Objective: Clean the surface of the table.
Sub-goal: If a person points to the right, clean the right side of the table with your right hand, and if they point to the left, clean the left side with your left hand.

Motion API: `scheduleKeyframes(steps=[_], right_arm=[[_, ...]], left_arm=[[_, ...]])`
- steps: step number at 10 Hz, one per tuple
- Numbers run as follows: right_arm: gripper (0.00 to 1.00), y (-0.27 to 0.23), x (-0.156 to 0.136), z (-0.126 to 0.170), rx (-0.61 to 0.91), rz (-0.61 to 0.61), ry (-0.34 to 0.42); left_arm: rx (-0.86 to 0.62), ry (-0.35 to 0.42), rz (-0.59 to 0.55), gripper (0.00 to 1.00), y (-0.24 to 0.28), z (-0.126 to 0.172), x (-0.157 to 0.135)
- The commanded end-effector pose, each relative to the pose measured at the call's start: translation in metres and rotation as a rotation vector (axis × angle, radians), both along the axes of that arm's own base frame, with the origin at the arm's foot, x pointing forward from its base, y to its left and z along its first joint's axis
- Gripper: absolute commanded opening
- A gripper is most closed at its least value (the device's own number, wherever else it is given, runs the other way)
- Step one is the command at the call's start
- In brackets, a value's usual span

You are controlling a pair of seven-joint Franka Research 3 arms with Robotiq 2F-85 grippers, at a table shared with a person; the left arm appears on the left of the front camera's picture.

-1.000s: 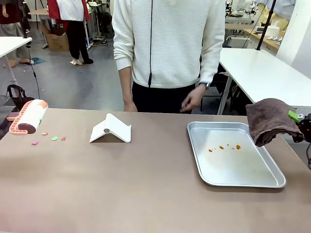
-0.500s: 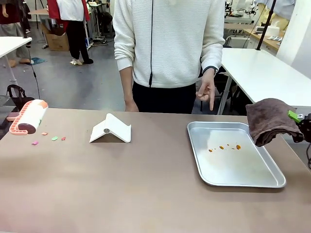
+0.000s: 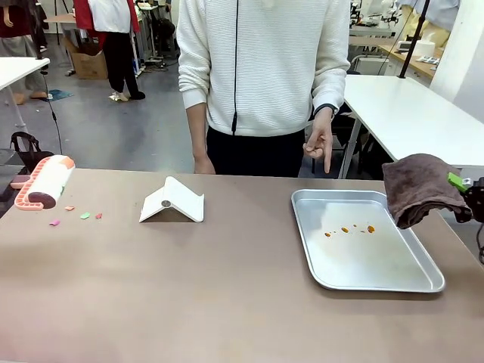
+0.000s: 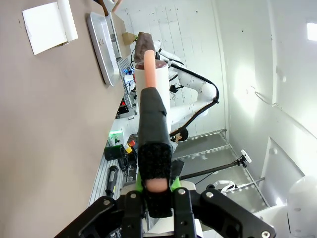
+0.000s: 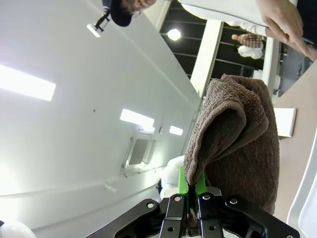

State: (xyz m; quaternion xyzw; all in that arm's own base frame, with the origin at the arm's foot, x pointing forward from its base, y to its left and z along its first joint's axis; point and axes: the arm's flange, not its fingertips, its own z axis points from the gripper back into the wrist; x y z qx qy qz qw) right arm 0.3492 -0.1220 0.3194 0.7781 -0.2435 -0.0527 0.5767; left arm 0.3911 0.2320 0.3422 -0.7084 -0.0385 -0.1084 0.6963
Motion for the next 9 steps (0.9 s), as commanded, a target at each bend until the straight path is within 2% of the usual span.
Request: scheduleKeyframes(steps=[1, 4, 5, 6, 8, 9], right_arm=[[0.06, 0.019, 0.012, 0.009, -0.196, 0.071, -0.030], [0.06, 0.042, 0.034, 0.027, -0.523, 0.067, -0.008], [0.06, 0.051, 0.042, 0.032, -0.721, -0.017, 0.026], [0.06, 0.060, 0.048, 0.039, -0.889, -0.025, 0.000], [0.06, 0.066, 0.056, 0.054, -1.079, -0.161, 0.005], [0.06, 0.067, 0.056, 0.060, -1.162, -0.190, -0.005]], left_arm=[[-0.003, -0.006, 0.002, 0.07, 0.000, 0.005, -0.005], [-0.003, -0.006, 0.002, 0.07, 0.000, 0.005, -0.005], [-0.003, -0.006, 0.002, 0.07, 0.000, 0.005, -0.005], [-0.003, -0.006, 0.002, 0.07, 0.000, 0.005, -0.005], [-0.003, -0.006, 0.002, 0.07, 0.000, 0.005, -0.005], [-0.003, -0.006, 0.002, 0.07, 0.000, 0.005, -0.005]])
